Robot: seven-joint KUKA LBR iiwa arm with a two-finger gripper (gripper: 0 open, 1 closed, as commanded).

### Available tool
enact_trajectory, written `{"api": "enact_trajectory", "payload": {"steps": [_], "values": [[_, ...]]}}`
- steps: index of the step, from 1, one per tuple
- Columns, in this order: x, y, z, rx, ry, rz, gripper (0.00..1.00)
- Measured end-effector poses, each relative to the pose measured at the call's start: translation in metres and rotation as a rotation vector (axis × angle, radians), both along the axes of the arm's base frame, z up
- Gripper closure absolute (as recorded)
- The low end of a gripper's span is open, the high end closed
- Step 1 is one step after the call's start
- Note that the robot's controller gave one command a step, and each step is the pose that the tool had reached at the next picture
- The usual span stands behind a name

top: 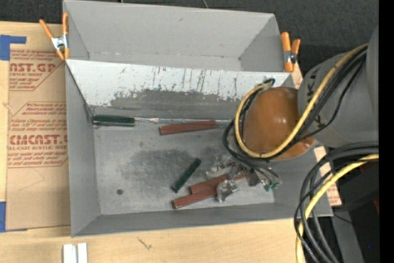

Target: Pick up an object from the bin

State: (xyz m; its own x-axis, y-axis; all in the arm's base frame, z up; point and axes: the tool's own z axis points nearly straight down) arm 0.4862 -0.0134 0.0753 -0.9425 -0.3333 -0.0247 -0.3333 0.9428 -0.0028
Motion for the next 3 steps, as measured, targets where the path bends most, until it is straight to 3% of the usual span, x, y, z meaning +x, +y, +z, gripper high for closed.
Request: {"api": "enact_trajectory", "payload": {"steps": [1, 2, 3], "values": [[-0.001, 0.0, 0.003, -0.001, 0.009, 0.0, 1.0], [-0.005, 0.0, 0.017, -0.004, 0.029, 0.001, 1.0], [-0.004, 0.0, 0.035, -0.005, 0.026, 0.0, 1.0]]}}
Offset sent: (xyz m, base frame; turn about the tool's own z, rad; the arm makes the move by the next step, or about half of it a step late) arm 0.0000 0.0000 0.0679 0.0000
